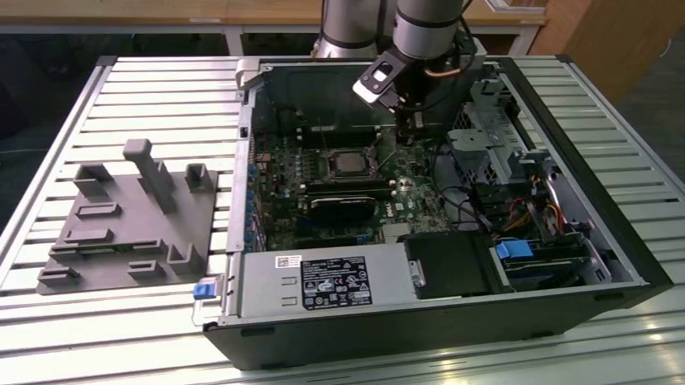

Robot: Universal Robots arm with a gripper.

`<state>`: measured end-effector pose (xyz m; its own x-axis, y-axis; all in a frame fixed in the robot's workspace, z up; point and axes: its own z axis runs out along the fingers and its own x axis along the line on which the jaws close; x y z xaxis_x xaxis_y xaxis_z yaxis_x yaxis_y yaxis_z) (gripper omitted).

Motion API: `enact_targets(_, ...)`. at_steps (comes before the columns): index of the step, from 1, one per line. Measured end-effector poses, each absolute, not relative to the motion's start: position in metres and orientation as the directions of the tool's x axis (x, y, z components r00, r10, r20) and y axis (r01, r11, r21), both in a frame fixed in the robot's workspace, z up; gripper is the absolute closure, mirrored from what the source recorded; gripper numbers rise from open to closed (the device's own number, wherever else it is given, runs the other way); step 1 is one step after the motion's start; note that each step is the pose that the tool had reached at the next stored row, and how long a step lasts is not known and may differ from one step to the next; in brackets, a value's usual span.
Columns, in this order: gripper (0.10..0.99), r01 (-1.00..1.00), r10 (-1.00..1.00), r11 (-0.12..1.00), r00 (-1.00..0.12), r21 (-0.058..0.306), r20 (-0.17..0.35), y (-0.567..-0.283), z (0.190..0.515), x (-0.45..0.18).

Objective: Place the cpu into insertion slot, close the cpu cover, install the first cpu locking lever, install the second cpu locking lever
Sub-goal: 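Close the cpu cover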

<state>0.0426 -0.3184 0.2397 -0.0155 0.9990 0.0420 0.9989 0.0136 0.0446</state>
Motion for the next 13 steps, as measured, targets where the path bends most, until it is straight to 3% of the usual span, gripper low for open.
enact_targets(13,0.980,0.999,0.999,0.014,-0.015,0.045,0.042,-0.318,0.239,0.030)
